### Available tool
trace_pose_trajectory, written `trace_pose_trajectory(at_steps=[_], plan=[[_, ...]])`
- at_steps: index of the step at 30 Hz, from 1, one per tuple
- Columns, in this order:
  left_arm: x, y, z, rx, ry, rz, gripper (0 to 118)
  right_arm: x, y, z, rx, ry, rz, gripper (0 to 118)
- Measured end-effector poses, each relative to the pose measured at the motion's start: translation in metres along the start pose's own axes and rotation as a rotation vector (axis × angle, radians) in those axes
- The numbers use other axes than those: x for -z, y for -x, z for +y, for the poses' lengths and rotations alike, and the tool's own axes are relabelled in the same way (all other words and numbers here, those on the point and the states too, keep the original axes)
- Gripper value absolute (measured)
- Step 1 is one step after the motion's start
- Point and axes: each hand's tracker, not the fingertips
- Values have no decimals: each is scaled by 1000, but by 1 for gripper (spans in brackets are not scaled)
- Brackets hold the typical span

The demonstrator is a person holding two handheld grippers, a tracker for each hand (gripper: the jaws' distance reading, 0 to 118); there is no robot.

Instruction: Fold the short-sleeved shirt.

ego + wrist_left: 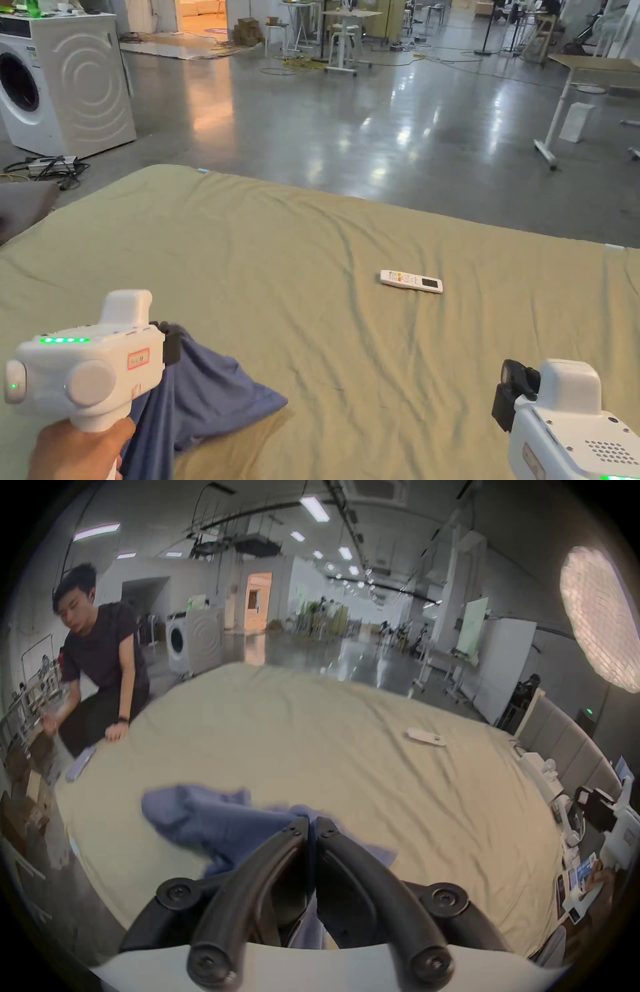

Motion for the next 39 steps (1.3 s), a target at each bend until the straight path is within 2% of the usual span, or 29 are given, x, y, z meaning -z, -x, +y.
trace_pose_trajectory(at_steps=[8,19,23,28,35,36,39], plan=[[-11,-89,62,90,-101,-165,4,-24,-31,22,42,-65,-70,0],[3,-264,85,212,-115,-503,4,-67,-96,30,57,-118,-210,0],[20,-333,60,272,-35,-609,4,-82,-122,26,80,-120,-270,0],[42,-402,-3,362,112,-717,4,-96,-145,17,89,-103,-331,0],[62,-434,-82,373,279,-754,5,-104,-162,6,104,-67,-369,0],[64,-433,-85,360,293,-759,6,-104,-163,5,105,-60,-370,0],[63,-421,-83,307,309,-772,32,-102,-162,2,102,-44,-367,0]])
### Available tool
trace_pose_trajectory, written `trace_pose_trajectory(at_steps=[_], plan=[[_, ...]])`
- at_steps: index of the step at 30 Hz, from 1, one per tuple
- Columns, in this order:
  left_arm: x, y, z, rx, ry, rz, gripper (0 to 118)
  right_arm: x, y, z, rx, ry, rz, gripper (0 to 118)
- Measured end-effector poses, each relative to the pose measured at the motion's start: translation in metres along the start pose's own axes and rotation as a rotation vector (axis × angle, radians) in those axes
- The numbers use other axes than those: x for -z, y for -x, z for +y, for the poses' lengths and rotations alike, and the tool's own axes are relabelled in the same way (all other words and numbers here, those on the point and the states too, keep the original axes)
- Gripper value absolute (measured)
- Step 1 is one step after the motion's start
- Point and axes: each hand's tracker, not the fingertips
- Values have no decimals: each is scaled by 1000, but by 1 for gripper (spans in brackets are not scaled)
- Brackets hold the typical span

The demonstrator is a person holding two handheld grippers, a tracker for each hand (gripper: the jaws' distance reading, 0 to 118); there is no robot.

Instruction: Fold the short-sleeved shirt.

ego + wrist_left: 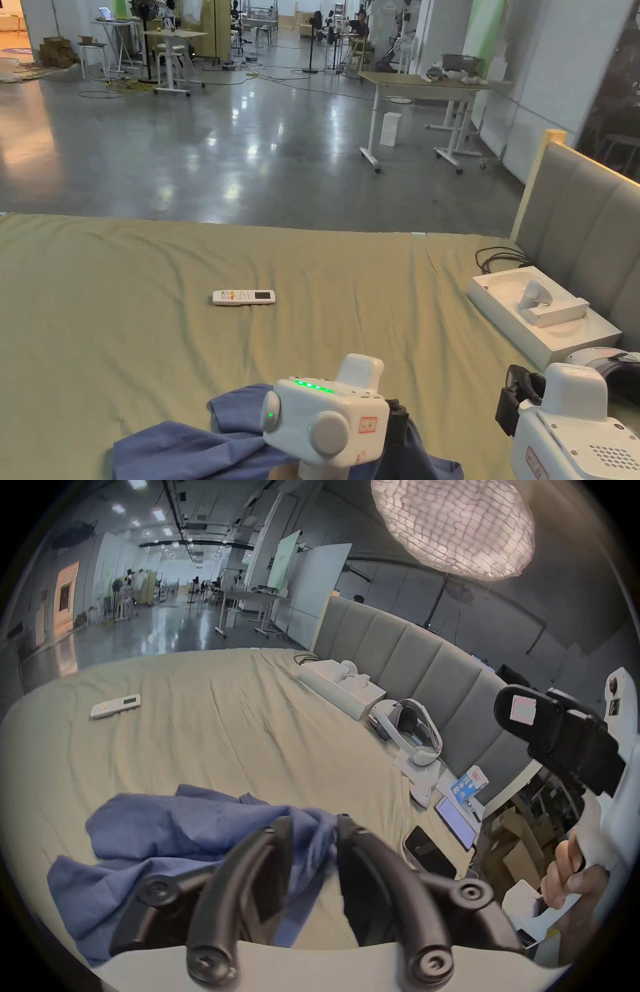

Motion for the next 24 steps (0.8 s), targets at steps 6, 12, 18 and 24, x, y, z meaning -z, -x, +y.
trace_pose_trajectory(at_steps=[6,12,18,24], plan=[[-51,16,14,9,-120,64,50,5,14,5,2,7,28,0],[-130,38,22,47,-315,221,50,8,36,16,-25,-20,78,0],[-183,61,-2,37,-429,441,8,14,60,21,-36,-44,97,0],[-211,81,-35,14,-483,583,2,13,82,23,-64,-101,125,0]])
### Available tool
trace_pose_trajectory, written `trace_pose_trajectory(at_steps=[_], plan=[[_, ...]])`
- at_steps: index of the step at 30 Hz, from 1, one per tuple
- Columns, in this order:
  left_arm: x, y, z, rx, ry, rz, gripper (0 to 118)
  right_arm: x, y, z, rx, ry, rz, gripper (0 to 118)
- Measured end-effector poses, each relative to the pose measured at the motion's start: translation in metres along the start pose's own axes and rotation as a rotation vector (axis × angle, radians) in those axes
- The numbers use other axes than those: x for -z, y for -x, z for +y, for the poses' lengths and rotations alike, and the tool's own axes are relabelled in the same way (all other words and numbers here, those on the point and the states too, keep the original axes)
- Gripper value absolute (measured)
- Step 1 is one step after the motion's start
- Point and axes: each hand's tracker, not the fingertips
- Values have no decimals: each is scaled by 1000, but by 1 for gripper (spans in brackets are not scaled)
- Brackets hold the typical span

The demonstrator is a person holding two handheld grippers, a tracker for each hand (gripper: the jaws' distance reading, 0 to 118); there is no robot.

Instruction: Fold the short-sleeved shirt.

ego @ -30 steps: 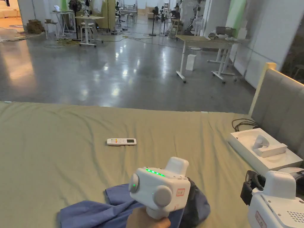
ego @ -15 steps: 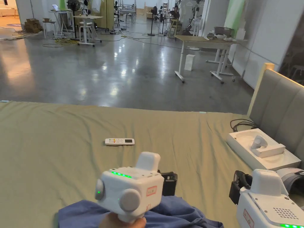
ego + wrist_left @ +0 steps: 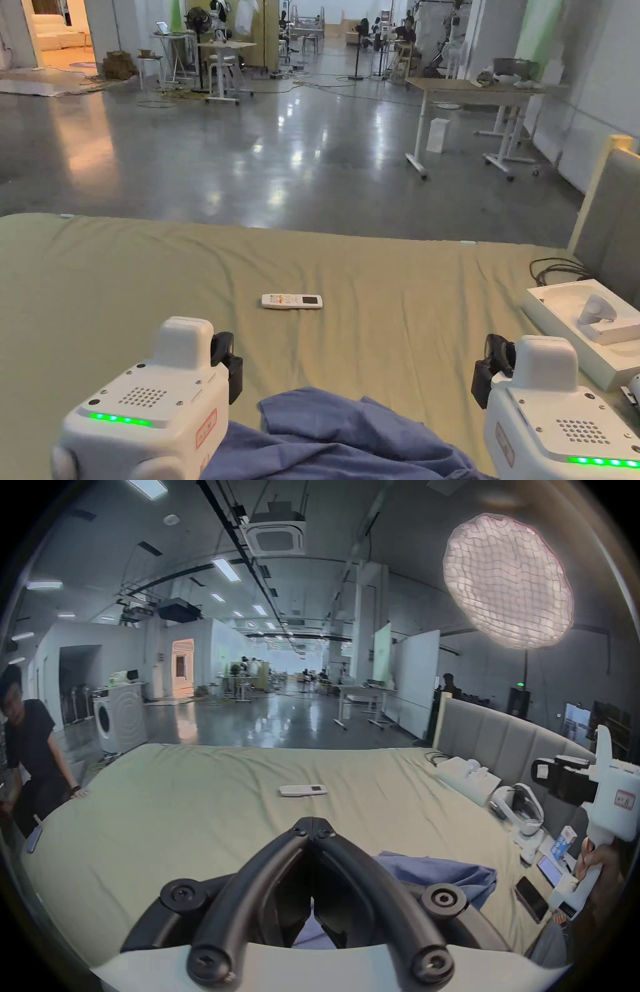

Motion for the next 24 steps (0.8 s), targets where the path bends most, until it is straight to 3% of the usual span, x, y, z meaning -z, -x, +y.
trace_pose_trajectory(at_steps=[5,13,15,16,17,21,24], plan=[[5,33,-15,-45,73,65,2,5,8,0,-2,-1,25,0],[93,112,-53,-238,439,65,3,15,2,-12,-7,33,31,0],[120,124,-63,-256,541,73,14,18,-2,-16,-12,50,29,0],[133,128,-67,-259,592,81,33,20,-3,-17,-21,59,20,0],[145,133,-72,-272,625,66,44,20,-5,-19,-29,67,15,0],[180,139,-91,-257,719,47,54,19,-15,-27,-47,85,3,0],[200,137,-110,-211,803,90,54,20,-21,-34,-75,107,-11,0]])
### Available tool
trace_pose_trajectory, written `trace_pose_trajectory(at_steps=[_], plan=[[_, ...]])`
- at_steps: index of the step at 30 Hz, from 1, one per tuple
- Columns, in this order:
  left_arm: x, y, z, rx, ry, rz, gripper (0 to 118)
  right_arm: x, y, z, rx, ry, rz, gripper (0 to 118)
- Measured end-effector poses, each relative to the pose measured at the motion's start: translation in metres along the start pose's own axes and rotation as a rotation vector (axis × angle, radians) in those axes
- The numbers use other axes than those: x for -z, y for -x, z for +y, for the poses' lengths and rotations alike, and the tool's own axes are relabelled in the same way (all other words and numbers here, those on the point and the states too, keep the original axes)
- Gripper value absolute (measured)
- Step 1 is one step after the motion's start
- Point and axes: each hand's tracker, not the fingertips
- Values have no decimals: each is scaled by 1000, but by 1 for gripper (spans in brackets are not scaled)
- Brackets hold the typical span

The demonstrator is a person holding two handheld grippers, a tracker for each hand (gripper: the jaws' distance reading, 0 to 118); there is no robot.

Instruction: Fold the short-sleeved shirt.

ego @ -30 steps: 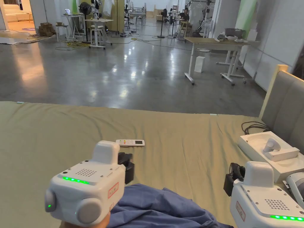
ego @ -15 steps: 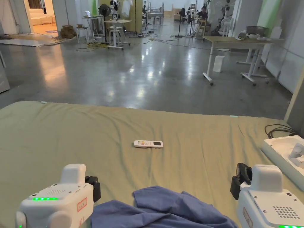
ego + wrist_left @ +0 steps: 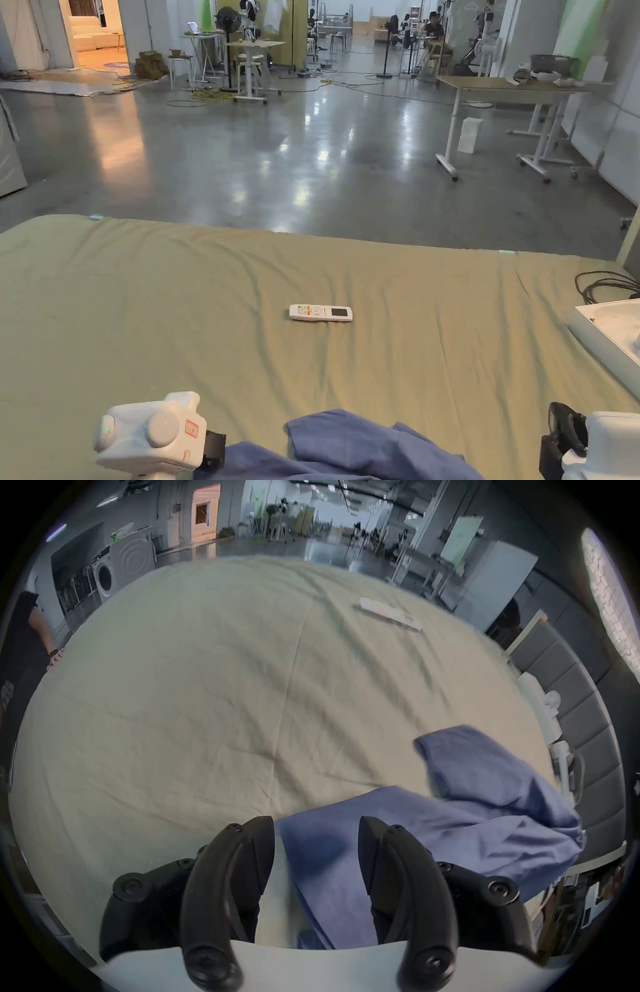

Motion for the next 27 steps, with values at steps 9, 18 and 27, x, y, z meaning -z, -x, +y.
trace_pose_trajectory(at_steps=[9,18,27], plan=[[25,-29,-19,178,-35,156,48,5,-8,-18,-15,61,-26,0],[13,-37,-31,231,-57,97,6,27,-25,-34,35,193,-68,0],[-51,-19,-44,114,-209,-4,6,98,-63,-68,115,601,21,53]])
